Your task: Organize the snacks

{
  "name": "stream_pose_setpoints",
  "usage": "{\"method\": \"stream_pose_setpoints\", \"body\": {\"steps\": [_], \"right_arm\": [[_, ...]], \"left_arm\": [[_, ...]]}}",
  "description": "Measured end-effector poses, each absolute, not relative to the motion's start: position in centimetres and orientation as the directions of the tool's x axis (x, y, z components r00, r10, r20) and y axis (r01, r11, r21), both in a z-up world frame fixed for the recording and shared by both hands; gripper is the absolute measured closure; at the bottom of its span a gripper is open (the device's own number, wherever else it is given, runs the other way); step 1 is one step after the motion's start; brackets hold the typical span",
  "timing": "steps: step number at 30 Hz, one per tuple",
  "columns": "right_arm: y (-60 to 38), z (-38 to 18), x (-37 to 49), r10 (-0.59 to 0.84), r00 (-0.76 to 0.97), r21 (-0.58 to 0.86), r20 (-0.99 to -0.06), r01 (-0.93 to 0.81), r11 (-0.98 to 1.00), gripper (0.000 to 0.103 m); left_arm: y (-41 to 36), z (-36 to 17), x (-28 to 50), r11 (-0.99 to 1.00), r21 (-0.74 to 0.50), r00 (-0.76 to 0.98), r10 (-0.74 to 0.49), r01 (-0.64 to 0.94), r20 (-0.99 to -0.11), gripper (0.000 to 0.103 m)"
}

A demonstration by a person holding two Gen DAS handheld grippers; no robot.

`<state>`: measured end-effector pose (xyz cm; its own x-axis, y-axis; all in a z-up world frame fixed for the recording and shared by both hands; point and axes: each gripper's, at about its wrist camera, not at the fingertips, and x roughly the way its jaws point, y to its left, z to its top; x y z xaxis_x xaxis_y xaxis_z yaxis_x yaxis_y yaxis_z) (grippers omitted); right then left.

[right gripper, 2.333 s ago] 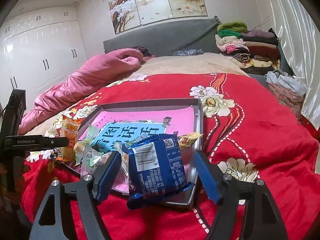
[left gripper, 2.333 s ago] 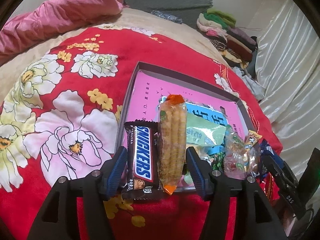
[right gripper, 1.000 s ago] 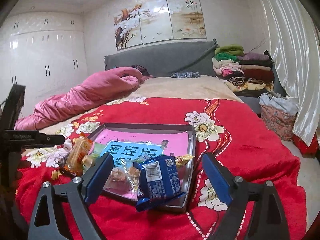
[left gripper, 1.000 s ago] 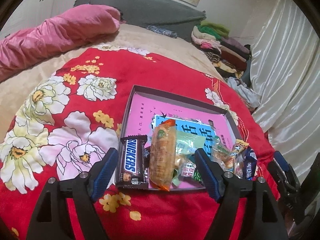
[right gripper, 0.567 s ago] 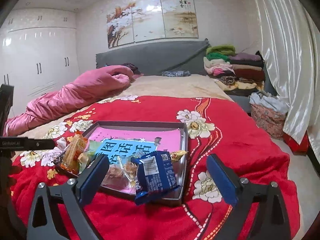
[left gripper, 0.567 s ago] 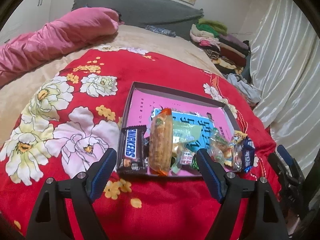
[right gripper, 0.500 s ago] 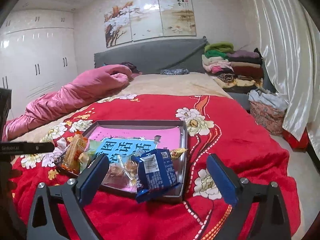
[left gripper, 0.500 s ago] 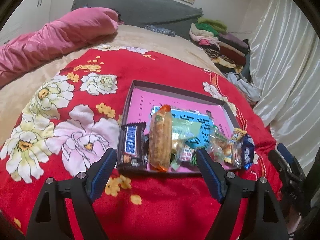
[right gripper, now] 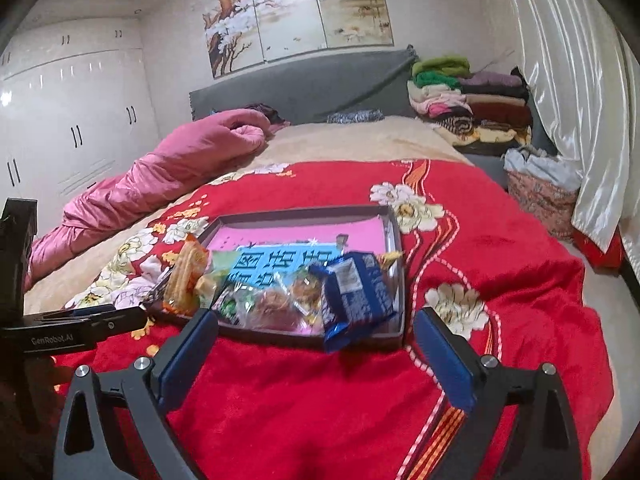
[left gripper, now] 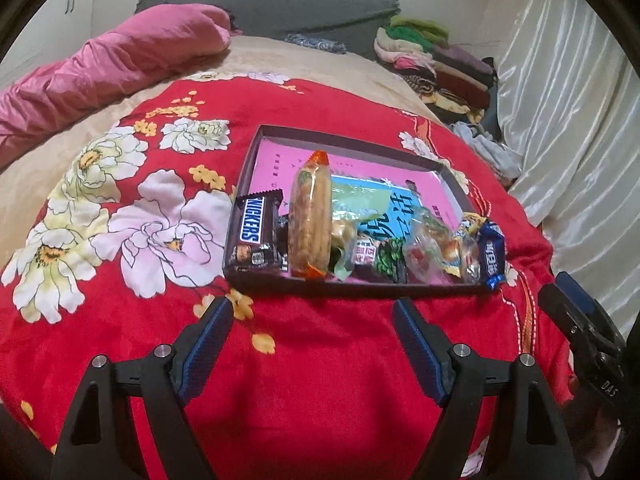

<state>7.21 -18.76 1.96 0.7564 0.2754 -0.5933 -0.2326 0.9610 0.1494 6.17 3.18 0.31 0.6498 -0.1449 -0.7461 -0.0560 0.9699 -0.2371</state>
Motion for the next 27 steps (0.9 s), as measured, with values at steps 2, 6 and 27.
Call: {"method": "stream_pose_setpoints", "body": {"steps": [2,6,27], "right_arm": [[-18.7,1.8,6.8,0.275,0.747,0.161,-0.605,-0.224,0.961,0.004],[-18.5,1.3,6.1,0.275,0.724,0.178,-0.633,-0.209,0.961,0.004],[-16.1,1.7,3.4,0.262,0.703,0.114,-0.661,-0.251,0.961,0.004]], "left_arm": [[2.9,0.3,5.8,0.971,-0.234,0.649,-0.146,-0.051,-0.747,0.020],[2.7,0.4,5.0,0.973,-0.228,0.642,-0.149,-0.041,-0.752,0.020],[1.4,-0.2,2.1,0.978,-0.208,0.600,-0.156,-0.018,-0.785,0.020]]}}
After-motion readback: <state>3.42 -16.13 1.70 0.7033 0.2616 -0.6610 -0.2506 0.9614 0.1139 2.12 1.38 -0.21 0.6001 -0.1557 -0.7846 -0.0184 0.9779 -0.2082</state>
